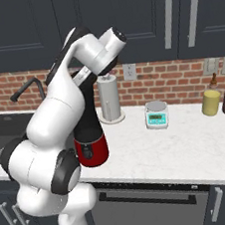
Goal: Close the lid blender by securely placing the lid on top.
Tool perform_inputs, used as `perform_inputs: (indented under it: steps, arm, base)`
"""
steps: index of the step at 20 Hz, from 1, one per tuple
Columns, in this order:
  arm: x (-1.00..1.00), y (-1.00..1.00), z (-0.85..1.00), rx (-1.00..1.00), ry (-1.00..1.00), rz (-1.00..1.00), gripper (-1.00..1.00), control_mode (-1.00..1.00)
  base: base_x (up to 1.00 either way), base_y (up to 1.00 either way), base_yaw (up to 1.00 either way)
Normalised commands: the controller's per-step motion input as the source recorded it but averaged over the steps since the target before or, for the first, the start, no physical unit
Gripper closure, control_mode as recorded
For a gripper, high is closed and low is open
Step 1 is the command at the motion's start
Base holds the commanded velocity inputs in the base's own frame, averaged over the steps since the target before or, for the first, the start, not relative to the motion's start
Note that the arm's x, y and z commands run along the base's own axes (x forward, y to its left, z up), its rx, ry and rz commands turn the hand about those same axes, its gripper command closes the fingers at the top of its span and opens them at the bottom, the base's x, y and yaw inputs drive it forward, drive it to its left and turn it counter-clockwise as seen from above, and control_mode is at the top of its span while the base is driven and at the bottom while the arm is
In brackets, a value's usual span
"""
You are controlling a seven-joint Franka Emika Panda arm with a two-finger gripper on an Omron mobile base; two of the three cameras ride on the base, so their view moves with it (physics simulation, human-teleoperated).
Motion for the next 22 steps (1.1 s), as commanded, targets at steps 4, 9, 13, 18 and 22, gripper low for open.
perform_inputs:
  steps: [4, 9, 13, 18, 22]
  arm:
    - [0.0, 0.0, -0.04, 0.0, 0.05, 0.0, 1.0, -1.0]
    - [-0.13, 0.08, -0.05, 0.05, 0.0, 0.0, 1.0, -1.0]
    - [0.0, 0.23, 0.0, 0.03, 0.0, 0.0, 1.0, -1.0]
    - [-0.1, 0.23, -0.2, 0.0, 0.0, 0.0, 1.0, -1.0]
    - [0.01, -0.07, -0.3, -0.02, -0.09, 0.0, 1.0, -1.0]
  base:
    - [0.0, 0.0, 0.0]
    - [0.0, 0.0, 0.0]
    - [0.0, 0.0, 0.0]
    - [0.0, 0.0, 0.0]
    - [0.0, 0.0, 0.0]
